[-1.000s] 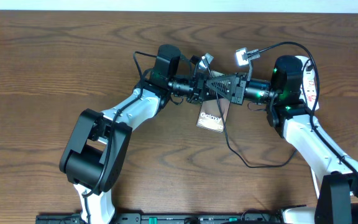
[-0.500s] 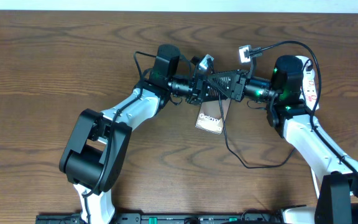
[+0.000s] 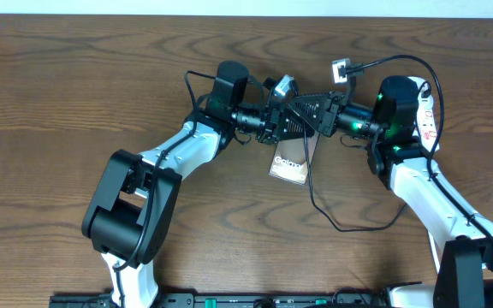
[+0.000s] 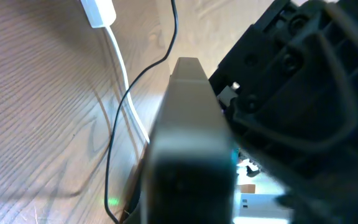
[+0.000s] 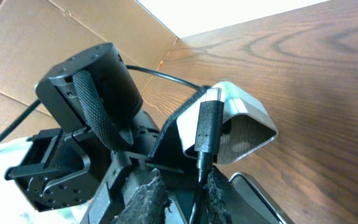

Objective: Plug charger to phone and switch on socket

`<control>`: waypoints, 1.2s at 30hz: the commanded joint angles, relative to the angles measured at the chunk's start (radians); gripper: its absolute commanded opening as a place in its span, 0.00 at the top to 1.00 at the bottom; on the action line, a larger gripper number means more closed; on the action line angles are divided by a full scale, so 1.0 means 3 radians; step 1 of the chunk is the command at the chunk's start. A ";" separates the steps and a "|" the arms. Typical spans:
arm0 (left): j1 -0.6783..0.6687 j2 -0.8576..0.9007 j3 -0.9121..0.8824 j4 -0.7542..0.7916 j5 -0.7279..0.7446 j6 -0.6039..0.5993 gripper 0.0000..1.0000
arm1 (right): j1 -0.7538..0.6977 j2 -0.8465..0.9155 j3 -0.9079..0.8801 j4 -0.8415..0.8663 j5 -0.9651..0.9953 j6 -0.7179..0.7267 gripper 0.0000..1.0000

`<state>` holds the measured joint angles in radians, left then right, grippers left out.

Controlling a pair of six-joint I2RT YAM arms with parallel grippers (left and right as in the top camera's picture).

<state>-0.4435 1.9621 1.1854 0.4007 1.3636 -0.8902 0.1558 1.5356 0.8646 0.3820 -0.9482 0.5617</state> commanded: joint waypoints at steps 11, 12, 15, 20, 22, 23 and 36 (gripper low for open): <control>-0.0004 -0.0113 0.0089 0.0032 0.0145 0.0020 0.93 | 0.0051 -0.0032 0.0019 0.0038 0.0226 -0.0141 0.84; -0.0004 -0.0113 0.0089 0.0032 0.0145 0.0020 0.92 | 0.0051 -0.0032 0.0019 0.0037 0.0229 -0.0160 0.84; -0.0004 -0.0113 0.0089 0.0032 0.0144 0.0020 0.93 | 0.0051 -0.0032 0.0019 0.0037 0.0253 -0.0183 0.83; -0.0004 -0.0113 0.0089 0.0031 0.0145 0.0057 0.93 | 0.0051 -0.0032 0.0019 0.0037 0.0365 -0.0183 0.80; -0.0004 -0.0113 0.0089 0.0032 0.0144 0.0057 0.93 | 0.0051 -0.0032 0.0019 0.0038 0.0463 -0.0184 0.80; -0.0004 -0.0113 0.0089 0.0032 0.0145 0.0057 0.93 | 0.0051 -0.0032 0.0019 0.0039 0.0467 -0.0195 0.81; -0.0004 -0.0113 0.0089 0.0032 0.0144 0.0075 0.93 | 0.0051 -0.0032 0.0019 0.0249 0.0561 -0.0356 0.96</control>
<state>-0.4435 1.9621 1.1854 0.4011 1.3636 -0.8864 0.1562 1.5356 0.8646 0.4313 -0.7921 0.4850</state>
